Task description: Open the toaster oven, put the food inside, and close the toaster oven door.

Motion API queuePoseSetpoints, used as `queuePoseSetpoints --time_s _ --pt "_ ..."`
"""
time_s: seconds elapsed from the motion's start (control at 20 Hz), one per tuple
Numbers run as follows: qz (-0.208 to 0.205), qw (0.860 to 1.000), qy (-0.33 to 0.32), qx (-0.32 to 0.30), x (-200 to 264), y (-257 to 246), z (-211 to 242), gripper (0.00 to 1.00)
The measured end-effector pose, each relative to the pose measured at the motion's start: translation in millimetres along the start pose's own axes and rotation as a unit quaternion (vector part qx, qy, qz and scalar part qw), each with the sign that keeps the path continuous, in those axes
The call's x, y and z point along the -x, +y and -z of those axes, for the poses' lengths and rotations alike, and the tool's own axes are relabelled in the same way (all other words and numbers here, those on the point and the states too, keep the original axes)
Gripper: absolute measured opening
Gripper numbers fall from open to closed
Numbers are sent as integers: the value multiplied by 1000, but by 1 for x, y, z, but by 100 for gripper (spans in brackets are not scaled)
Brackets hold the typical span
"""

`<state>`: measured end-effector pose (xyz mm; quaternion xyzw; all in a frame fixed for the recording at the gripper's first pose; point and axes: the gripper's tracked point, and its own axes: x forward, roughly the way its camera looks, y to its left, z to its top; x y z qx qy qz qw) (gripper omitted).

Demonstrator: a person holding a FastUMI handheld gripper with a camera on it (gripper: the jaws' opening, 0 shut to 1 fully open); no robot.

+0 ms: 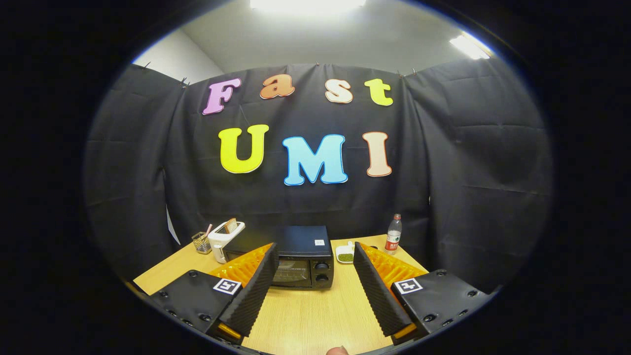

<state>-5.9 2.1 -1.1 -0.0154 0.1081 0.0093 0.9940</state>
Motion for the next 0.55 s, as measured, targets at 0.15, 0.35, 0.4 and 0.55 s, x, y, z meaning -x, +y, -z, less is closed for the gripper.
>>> queuePoseSetpoints --time_s 0.15,0.35,0.4,0.55 --pt "-2 1000 -5 4 -1 2 -2 98" --pt "-5 1000 -16 7 -2 6 -10 98" --pt "-6 1000 -17 7 -3 7 -11 98" --pt "-8 1000 -14 5 -5 10 -9 98"
